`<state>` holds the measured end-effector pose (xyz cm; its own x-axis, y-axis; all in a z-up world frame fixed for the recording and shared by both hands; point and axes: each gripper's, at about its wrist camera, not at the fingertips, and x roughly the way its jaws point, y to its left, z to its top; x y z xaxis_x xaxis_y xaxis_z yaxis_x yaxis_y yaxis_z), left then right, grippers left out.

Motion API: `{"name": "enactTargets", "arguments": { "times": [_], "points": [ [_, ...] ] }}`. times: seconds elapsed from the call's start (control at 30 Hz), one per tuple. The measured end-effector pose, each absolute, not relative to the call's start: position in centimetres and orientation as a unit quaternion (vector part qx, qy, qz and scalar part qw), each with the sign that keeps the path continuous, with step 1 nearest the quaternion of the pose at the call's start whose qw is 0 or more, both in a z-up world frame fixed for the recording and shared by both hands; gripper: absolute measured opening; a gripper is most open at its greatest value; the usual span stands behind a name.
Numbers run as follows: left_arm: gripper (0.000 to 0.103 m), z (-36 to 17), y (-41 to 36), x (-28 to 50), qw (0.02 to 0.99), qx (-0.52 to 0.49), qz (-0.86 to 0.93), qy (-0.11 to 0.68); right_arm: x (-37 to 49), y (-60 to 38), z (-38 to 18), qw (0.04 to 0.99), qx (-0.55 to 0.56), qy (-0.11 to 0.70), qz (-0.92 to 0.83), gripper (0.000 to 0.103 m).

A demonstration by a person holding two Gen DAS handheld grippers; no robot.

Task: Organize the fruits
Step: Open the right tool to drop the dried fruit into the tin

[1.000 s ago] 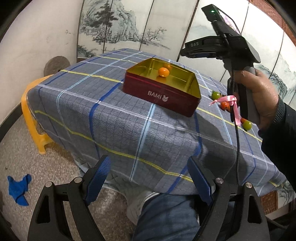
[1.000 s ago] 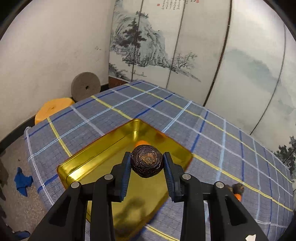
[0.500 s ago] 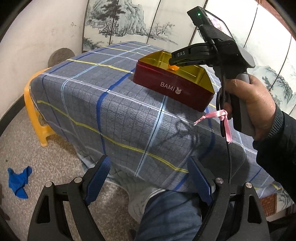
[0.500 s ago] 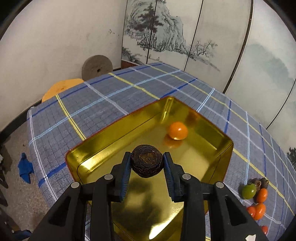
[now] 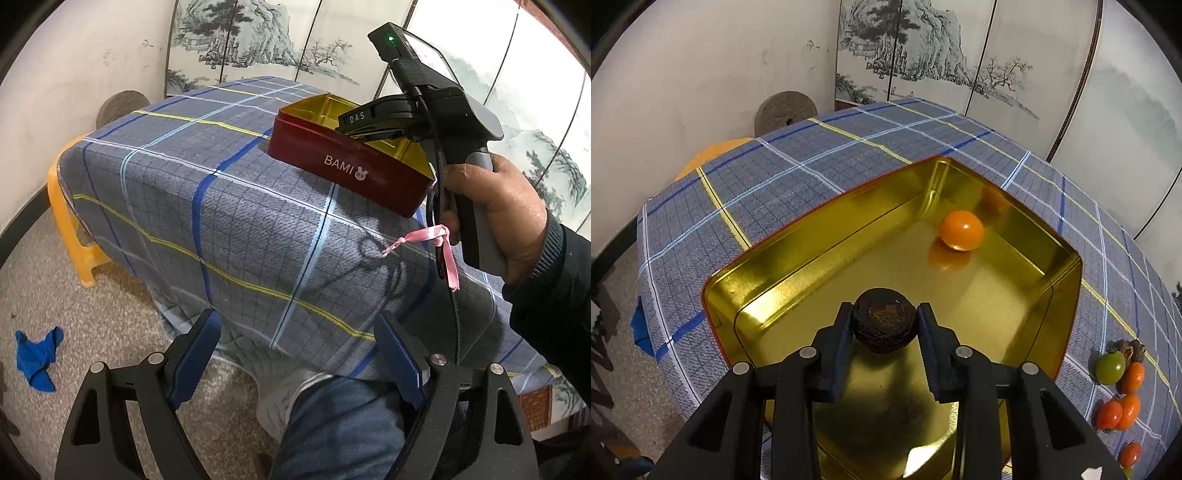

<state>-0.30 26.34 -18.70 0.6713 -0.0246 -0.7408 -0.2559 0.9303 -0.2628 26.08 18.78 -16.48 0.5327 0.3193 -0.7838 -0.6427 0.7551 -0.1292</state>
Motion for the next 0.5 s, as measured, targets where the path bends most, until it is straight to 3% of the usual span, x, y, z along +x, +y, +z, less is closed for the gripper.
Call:
{"name": "enactTargets", "arguments": {
  "times": [0.4,0.43,0.5],
  "points": [
    [0.085,-18.8,26.1,-0.3,0.897,-0.172,0.064,0.402,26.9,18.0,-17.1,0.847,-0.19,0.411,0.279,0.034],
    [0.085,-18.8,26.1,-0.3,0.897,-0.171,0.064,0.402,27.0,17.9,-17.2,0.847,-0.187,0.413,0.278,0.036],
    [0.085,-18.6,26.0,-0.3,0.897,-0.169,0.064,0.403,27.2,17.6,-17.0,0.85,-0.182,0.413,0.273,0.053]
  ]
}}
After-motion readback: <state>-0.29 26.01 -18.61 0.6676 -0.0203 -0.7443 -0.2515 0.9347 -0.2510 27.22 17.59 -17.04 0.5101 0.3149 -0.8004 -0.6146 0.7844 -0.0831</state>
